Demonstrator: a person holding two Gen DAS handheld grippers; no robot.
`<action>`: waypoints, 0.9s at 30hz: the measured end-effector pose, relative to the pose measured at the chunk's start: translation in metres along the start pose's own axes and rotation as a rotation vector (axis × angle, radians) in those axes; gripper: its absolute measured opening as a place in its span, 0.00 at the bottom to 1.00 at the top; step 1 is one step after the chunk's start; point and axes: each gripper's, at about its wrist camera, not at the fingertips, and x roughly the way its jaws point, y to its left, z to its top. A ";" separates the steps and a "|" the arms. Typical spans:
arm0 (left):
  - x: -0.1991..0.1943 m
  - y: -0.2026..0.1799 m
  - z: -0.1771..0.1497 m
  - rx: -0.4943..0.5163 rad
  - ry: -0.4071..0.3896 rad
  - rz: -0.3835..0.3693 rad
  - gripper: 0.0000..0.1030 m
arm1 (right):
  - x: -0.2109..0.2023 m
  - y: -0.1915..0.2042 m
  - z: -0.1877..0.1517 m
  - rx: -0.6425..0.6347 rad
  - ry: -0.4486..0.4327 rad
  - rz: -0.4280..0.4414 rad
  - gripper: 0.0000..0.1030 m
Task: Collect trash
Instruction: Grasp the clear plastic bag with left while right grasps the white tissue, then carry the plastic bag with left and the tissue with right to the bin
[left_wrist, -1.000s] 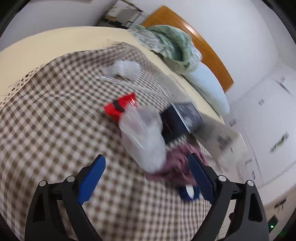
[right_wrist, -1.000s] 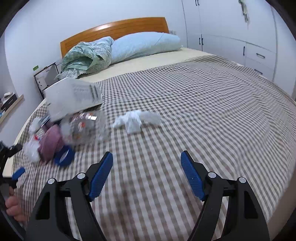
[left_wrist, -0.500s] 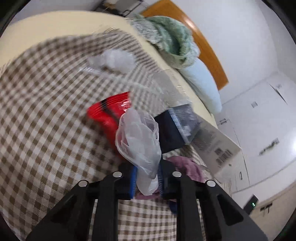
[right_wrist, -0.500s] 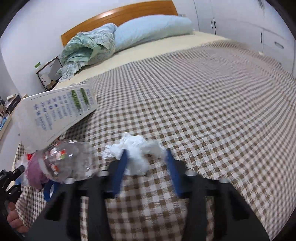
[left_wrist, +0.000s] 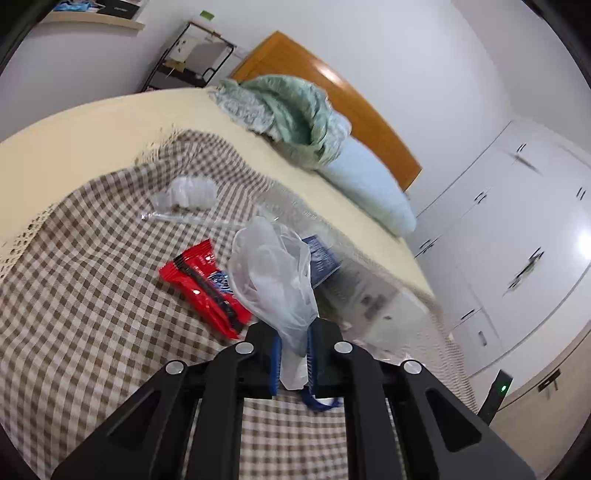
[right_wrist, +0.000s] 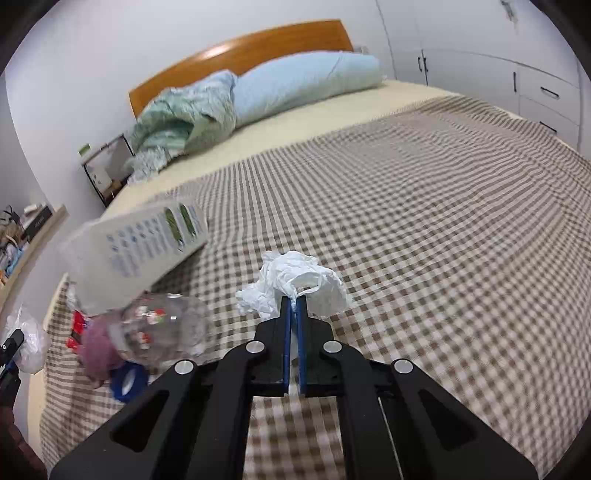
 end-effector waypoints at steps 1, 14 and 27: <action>-0.007 -0.005 -0.001 -0.003 -0.008 -0.018 0.07 | -0.009 -0.001 -0.001 0.005 -0.010 0.008 0.03; -0.082 -0.156 -0.113 0.120 0.213 -0.251 0.07 | -0.184 -0.093 -0.069 -0.018 -0.025 -0.098 0.03; -0.046 -0.282 -0.399 0.476 0.756 -0.190 0.07 | -0.243 -0.288 -0.257 0.128 0.320 -0.295 0.03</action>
